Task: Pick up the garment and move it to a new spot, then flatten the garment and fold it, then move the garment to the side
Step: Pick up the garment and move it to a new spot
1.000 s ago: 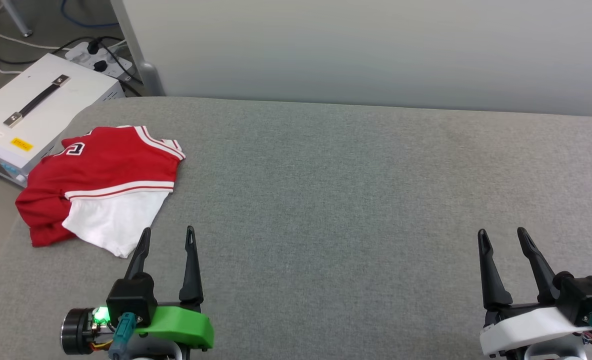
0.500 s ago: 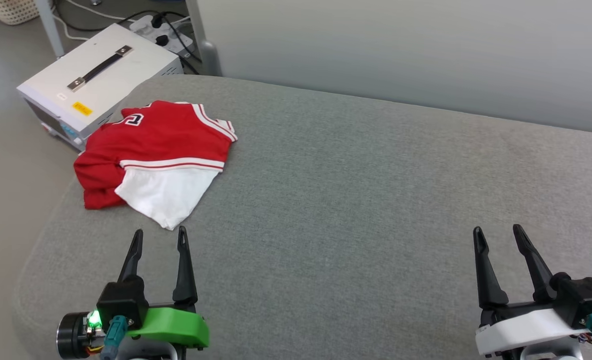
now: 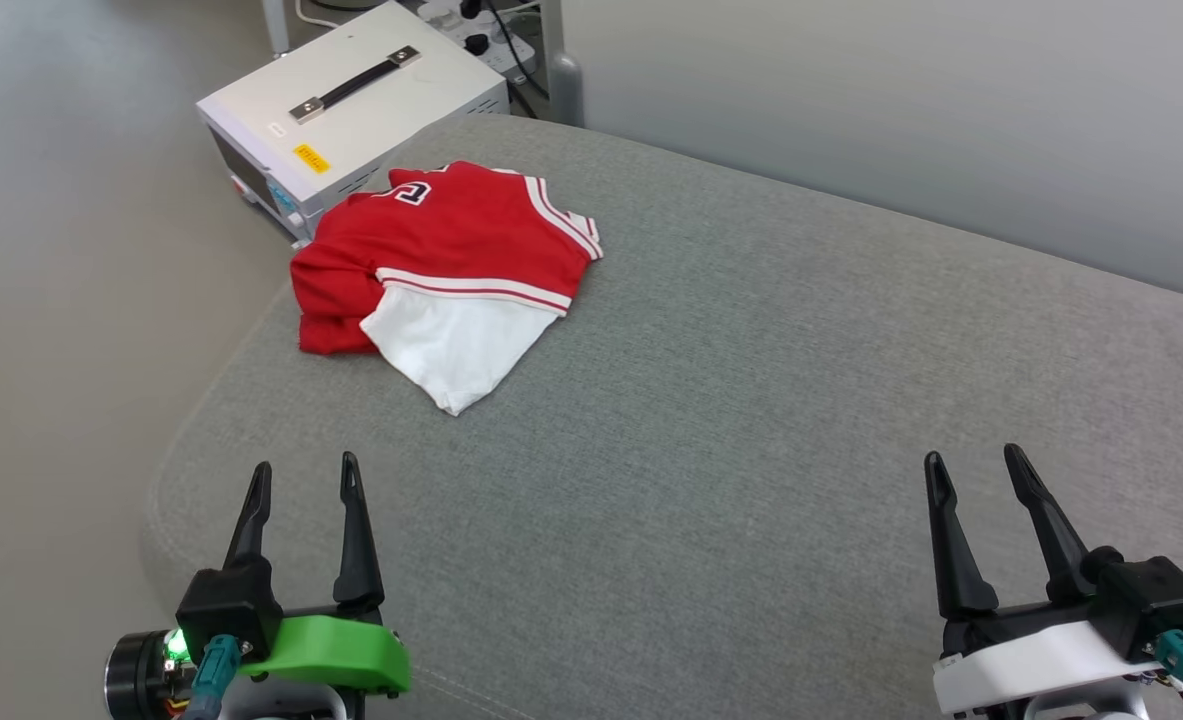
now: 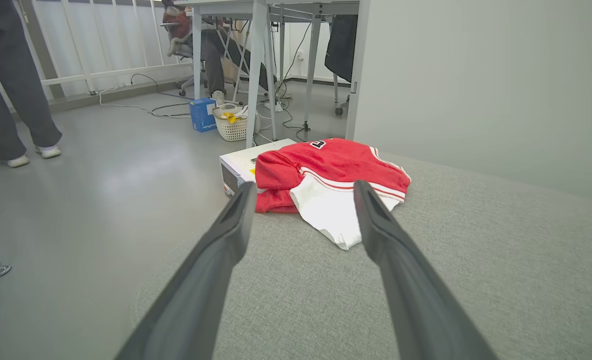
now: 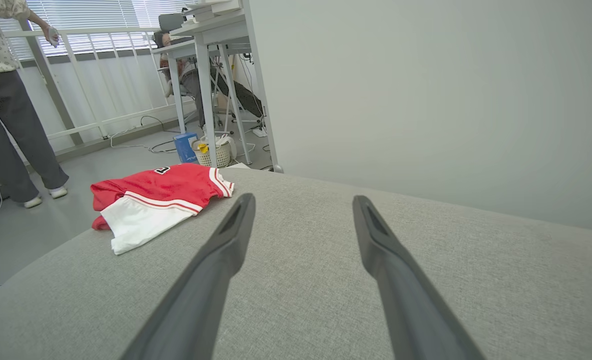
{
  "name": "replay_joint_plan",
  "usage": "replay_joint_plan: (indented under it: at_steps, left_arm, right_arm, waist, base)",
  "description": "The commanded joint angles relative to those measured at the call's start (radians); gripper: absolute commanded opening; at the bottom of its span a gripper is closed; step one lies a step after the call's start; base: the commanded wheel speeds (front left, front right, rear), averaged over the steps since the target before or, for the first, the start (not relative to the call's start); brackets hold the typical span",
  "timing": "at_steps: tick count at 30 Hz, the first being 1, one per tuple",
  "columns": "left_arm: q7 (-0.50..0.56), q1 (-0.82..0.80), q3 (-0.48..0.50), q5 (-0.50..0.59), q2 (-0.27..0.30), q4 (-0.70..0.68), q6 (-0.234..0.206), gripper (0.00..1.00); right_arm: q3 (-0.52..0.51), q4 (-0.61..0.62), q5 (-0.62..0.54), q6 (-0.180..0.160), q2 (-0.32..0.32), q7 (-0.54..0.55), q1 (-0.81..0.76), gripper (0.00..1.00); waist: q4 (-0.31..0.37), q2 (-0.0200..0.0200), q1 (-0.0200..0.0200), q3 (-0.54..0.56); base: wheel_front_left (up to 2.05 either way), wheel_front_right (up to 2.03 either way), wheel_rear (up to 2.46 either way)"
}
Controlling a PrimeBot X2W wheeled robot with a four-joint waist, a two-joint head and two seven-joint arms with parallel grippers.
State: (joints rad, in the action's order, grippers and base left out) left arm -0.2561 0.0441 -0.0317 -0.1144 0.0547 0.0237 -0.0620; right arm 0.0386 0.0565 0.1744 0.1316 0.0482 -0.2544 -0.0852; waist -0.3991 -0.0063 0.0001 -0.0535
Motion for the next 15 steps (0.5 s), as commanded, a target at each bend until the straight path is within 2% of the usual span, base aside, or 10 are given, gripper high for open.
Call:
replay_joint_plan:
  at_steps: [1, 8, 15]
  left_arm:
    - [-0.006, 0.005, 0.0, -0.008, -0.005, 0.002, -0.005, 1.0]
    - [-0.006, 0.013, 0.006, -0.022, -0.005, 0.006, -0.01, 1.0]
    - [-0.006, 0.01, 0.02, -0.046, -0.005, 0.012, -0.007, 1.0]
  right_arm:
    - [0.002, 0.007, -0.002, -0.001, 0.002, -0.007, -0.015, 1.0]
    - [0.015, 0.008, -0.011, -0.001, 0.002, -0.007, -0.013, 1.0]
    - [0.026, 0.008, -0.016, -0.001, 0.002, -0.007, -0.011, 1.0]
  waist:
    - [-0.046, 0.0063, -0.0001, -0.006]
    - [-0.09, 0.0063, -0.0001, -0.005]
    - [-0.094, 0.0063, -0.0001, -0.006]
  base:
    - [0.0, 0.0, 0.0]
    - [0.0, 0.0, 0.0]
    - [0.0, 0.0, 0.0]
